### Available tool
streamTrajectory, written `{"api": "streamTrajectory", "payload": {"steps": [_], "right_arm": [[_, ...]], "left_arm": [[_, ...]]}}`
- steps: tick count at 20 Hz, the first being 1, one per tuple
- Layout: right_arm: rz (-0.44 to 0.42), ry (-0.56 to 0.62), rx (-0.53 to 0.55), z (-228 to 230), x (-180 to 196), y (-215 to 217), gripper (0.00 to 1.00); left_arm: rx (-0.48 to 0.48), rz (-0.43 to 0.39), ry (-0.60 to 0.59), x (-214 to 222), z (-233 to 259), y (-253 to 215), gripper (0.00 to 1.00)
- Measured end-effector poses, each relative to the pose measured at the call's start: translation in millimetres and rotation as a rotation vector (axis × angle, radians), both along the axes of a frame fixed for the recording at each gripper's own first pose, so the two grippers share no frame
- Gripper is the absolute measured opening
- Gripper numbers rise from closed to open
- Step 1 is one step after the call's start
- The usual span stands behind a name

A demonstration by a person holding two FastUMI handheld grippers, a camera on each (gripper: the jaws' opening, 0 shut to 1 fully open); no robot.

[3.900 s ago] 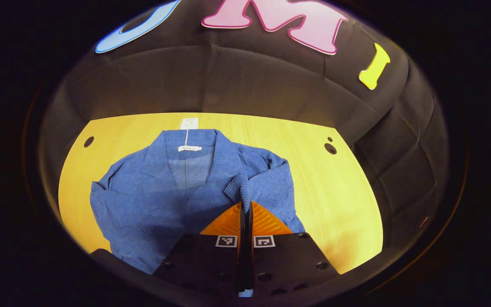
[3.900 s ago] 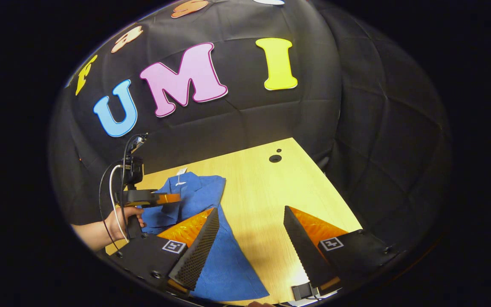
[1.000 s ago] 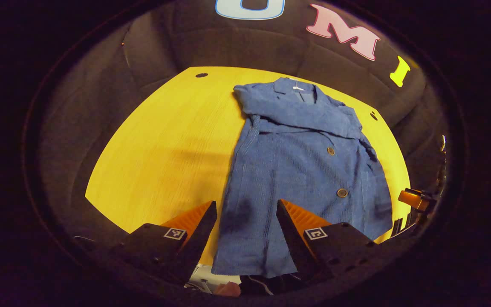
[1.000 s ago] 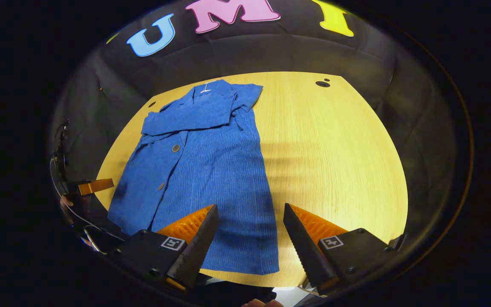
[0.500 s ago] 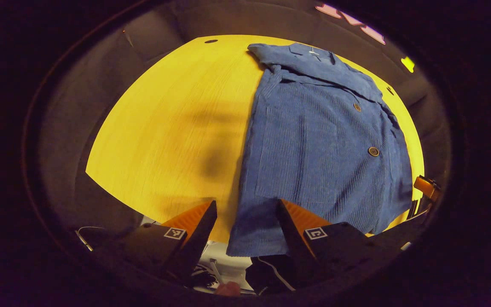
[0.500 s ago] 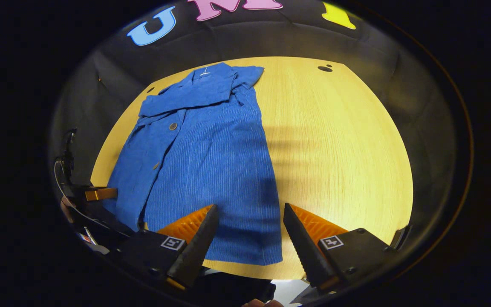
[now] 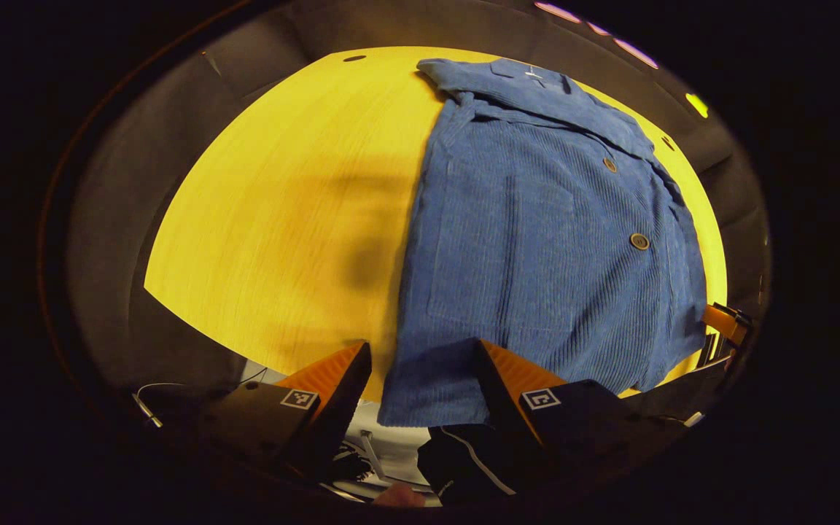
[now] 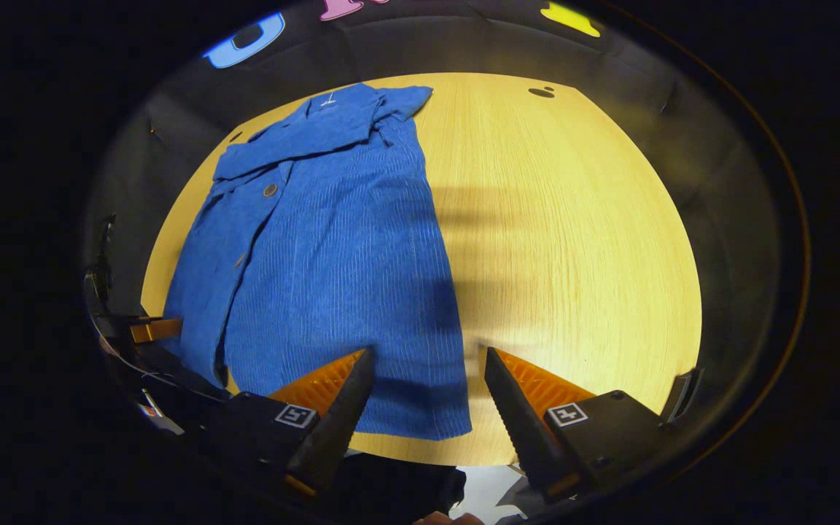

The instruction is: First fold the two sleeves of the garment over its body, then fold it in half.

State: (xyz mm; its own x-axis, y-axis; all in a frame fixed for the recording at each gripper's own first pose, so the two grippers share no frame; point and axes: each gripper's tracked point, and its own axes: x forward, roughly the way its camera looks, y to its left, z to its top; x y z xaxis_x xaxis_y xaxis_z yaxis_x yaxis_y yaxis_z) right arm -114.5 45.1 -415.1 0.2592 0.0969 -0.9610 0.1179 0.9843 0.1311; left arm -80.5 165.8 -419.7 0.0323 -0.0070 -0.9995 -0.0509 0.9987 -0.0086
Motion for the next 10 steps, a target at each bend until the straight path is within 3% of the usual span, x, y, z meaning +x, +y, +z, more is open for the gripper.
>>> {"api": "streamTrajectory", "payload": {"steps": [6, 7, 8, 10], "right_arm": [[0.008, 0.087, -0.016, -16, -12, 12, 0.99], [0.01, 0.076, -0.039, -15, -12, 9, 0.89], [0.016, 0.096, -0.054, -17, -12, 10, 0.99], [0.052, 0.118, -0.083, -18, -15, 11, 0.98]], "left_arm": [[0.007, -0.001, 0.022, -1, 0, -7, 0.84], [0.007, 0.007, 0.027, -1, 1, -7, 0.84], [0.007, 0.006, 0.031, -1, 1, -8, 0.84], [0.008, 0.001, 0.037, -1, 0, -8, 0.83]]}}
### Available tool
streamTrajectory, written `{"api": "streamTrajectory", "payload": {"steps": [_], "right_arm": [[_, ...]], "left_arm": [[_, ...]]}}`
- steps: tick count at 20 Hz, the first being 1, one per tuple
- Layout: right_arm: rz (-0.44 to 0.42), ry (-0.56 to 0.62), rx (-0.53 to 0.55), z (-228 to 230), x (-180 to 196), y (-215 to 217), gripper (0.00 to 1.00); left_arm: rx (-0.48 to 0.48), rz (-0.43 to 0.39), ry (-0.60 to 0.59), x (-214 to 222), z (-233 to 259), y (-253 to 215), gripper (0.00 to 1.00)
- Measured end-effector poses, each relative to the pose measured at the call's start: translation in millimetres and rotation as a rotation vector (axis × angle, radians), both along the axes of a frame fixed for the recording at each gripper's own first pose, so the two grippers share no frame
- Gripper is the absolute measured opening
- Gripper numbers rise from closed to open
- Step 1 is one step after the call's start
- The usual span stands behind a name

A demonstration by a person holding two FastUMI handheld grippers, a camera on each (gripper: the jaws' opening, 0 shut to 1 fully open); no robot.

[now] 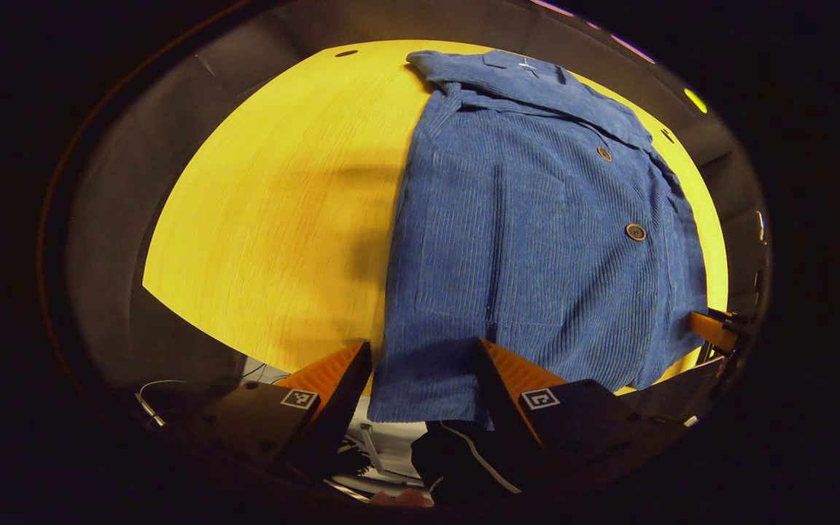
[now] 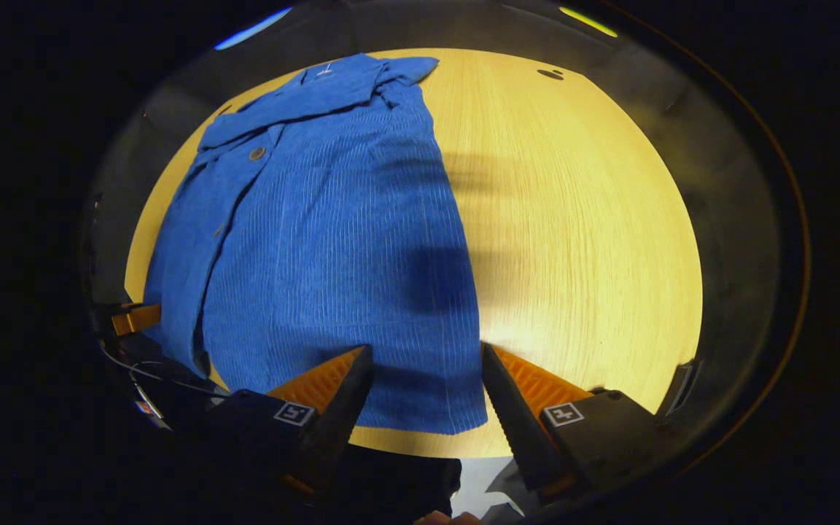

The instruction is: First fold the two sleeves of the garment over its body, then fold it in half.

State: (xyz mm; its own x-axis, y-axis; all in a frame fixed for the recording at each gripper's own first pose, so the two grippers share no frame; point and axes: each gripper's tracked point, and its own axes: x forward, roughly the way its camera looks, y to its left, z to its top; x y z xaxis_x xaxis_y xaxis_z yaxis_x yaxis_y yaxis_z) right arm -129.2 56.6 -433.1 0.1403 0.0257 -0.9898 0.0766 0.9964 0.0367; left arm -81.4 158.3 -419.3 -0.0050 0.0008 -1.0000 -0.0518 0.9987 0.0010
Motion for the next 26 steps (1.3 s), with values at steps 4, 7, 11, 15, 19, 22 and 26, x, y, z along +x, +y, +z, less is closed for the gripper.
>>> {"api": "streamTrajectory", "payload": {"steps": [4, 7, 11, 15, 19, 22, 26], "right_arm": [[-0.025, 0.029, 0.003, -1, 2, 0, 0.99], [-0.033, 0.009, -0.003, -1, 3, 2, 0.99], [-0.071, 0.015, -0.004, -1, 3, 1, 0.84], [-0.18, -0.001, 0.05, -3, 10, 11, 0.17], [-0.191, 0.004, 0.071, -1, 8, 14, 0.02], [-0.225, 0.019, 0.116, 4, 9, 18, 0.02], [-0.267, -0.029, 0.147, 31, 24, 23, 0.02]], "left_arm": [[-0.001, 0.001, 0.01, 1, 0, 0, 0.84], [-0.005, -0.009, 0.011, 1, 0, -2, 0.84], [-0.022, -0.138, -0.005, 5, 0, -10, 0.6], [-0.039, -0.152, 0.007, 7, 2, -16, 0.14], [-0.136, -0.093, 0.025, 10, 2, -21, 0.0], [-0.19, -0.103, -0.012, 15, 15, -20, 0.0], [-0.257, -0.101, -0.095, 40, 46, -18, 0.0]]}}
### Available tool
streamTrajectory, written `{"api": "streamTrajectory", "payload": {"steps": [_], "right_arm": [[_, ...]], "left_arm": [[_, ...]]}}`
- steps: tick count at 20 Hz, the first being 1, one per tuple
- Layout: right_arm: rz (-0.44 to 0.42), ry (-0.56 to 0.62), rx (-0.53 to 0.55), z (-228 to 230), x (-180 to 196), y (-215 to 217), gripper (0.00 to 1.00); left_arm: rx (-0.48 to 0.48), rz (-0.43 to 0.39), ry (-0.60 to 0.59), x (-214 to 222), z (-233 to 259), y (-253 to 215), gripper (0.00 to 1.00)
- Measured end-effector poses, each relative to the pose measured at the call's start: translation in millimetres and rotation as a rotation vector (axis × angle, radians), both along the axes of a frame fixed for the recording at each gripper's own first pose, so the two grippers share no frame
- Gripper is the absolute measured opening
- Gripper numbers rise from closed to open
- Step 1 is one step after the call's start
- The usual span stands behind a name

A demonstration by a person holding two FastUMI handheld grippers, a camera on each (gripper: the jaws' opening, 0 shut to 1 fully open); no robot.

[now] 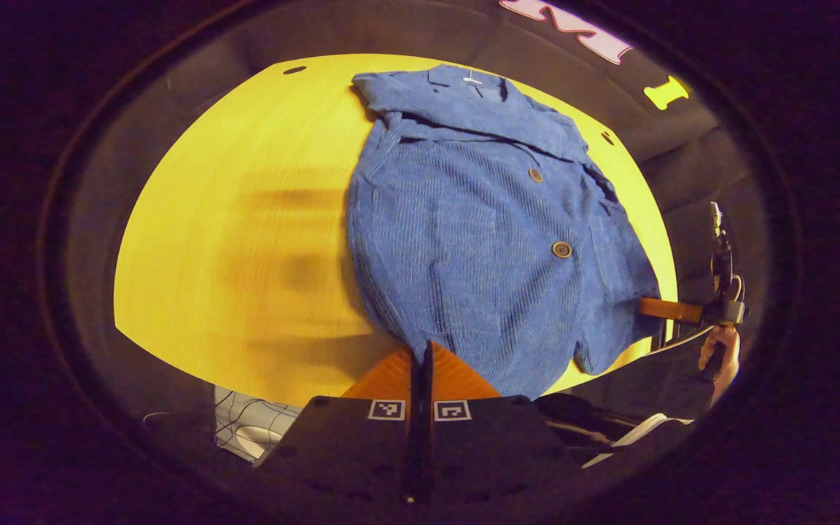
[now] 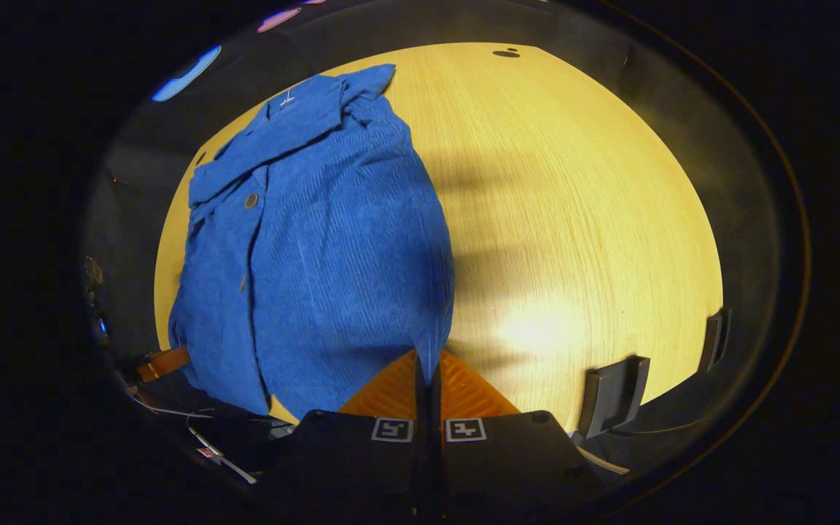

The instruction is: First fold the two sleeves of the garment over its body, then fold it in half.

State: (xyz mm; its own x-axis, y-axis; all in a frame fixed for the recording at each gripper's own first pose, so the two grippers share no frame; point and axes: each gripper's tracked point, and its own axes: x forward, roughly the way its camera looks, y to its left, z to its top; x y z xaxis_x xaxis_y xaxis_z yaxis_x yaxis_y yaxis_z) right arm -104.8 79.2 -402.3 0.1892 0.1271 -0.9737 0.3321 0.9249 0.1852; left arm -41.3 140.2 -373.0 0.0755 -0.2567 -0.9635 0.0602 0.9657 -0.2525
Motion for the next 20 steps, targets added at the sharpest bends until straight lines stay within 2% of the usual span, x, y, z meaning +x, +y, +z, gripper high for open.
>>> {"api": "streamTrajectory", "payload": {"steps": [2, 6, 13, 15, 18, 20], "right_arm": [[0.006, -0.035, 0.001, 19, 11, 5, 0.02], [0.048, -0.125, -0.034, 60, 42, 18, 0.02], [0.146, -0.234, -0.098, 100, 112, 31, 0.02], [0.166, -0.272, -0.101, 109, 147, 28, 0.02], [0.207, -0.304, -0.104, 108, 196, 16, 0.02], [0.227, -0.332, -0.099, 105, 234, 6, 0.02]], "left_arm": [[-0.036, 0.007, -0.045, 18, 18, -1, 0.0], [-0.064, -0.051, -0.143, 56, 46, -1, 0.0], [-0.069, -0.106, -0.21, 109, 67, -6, 0.0], [-0.074, -0.077, -0.216, 129, 72, -8, 0.0], [-0.061, 0.034, -0.208, 172, 70, -8, 0.0], [-0.016, 0.103, -0.204, 198, 65, 1, 0.0]]}}
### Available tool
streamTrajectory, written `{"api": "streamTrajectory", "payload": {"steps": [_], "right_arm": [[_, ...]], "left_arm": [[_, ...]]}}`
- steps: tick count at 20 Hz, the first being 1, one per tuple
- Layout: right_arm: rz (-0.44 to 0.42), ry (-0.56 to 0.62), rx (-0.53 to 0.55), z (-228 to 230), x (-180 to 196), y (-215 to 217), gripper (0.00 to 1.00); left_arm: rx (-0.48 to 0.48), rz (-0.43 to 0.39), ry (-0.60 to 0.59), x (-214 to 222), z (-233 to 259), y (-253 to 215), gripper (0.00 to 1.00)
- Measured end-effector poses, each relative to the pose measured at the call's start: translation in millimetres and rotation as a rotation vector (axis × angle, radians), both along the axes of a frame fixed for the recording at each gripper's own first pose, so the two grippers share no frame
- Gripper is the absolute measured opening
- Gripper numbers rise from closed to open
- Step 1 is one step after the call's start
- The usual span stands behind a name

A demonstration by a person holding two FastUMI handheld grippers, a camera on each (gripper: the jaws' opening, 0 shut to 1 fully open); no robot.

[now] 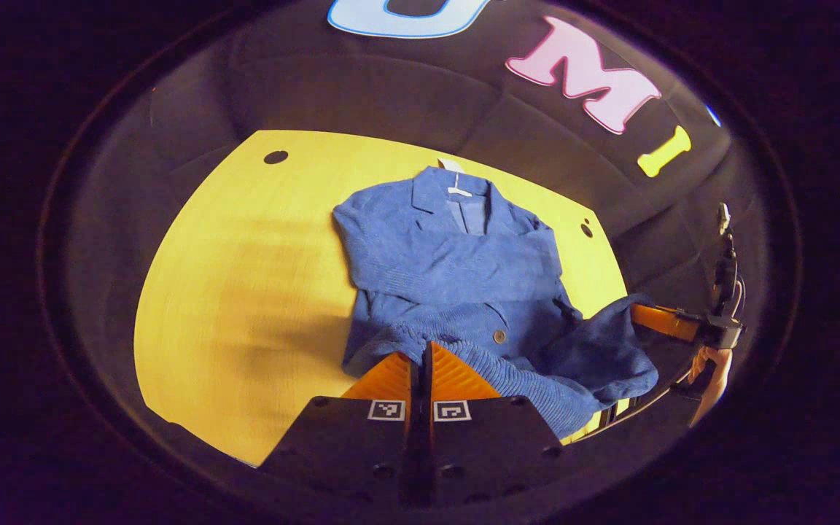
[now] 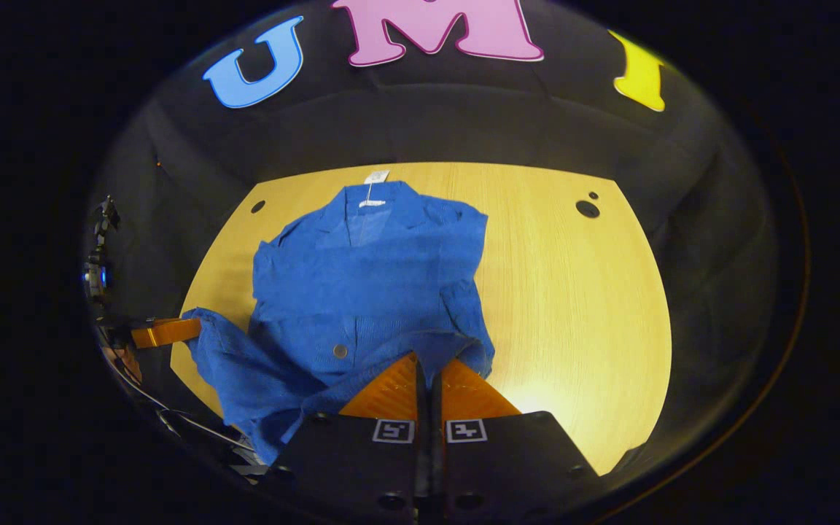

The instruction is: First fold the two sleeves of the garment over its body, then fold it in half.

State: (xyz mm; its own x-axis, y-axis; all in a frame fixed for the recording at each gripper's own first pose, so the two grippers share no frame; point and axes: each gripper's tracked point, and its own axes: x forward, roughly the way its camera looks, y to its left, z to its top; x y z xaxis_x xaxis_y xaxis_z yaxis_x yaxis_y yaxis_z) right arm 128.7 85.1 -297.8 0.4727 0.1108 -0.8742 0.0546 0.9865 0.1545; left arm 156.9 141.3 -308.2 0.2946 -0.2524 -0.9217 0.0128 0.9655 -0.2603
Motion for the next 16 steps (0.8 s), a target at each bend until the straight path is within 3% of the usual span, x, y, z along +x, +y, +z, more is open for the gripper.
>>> {"api": "streamTrajectory", "payload": {"steps": [4, 7, 12, 16], "right_arm": [[0.042, -0.05, 0.017, -14, 66, -18, 0.02], [0.061, -0.058, 0.035, -30, 103, -30, 0.02], [0.04, -0.055, 0.081, -47, 151, -36, 0.02], [0.054, -0.036, 0.065, -69, 175, -37, 0.02]], "left_arm": [[0.052, 0.126, -0.006, 48, -5, 1, 0.0], [0.025, 0.211, 0.002, 82, -1, -7, 0.0], [0.093, 0.198, 0.014, 137, -13, -2, 0.0], [0.089, 0.252, 0.053, 167, -34, 1, 0.0]]}}
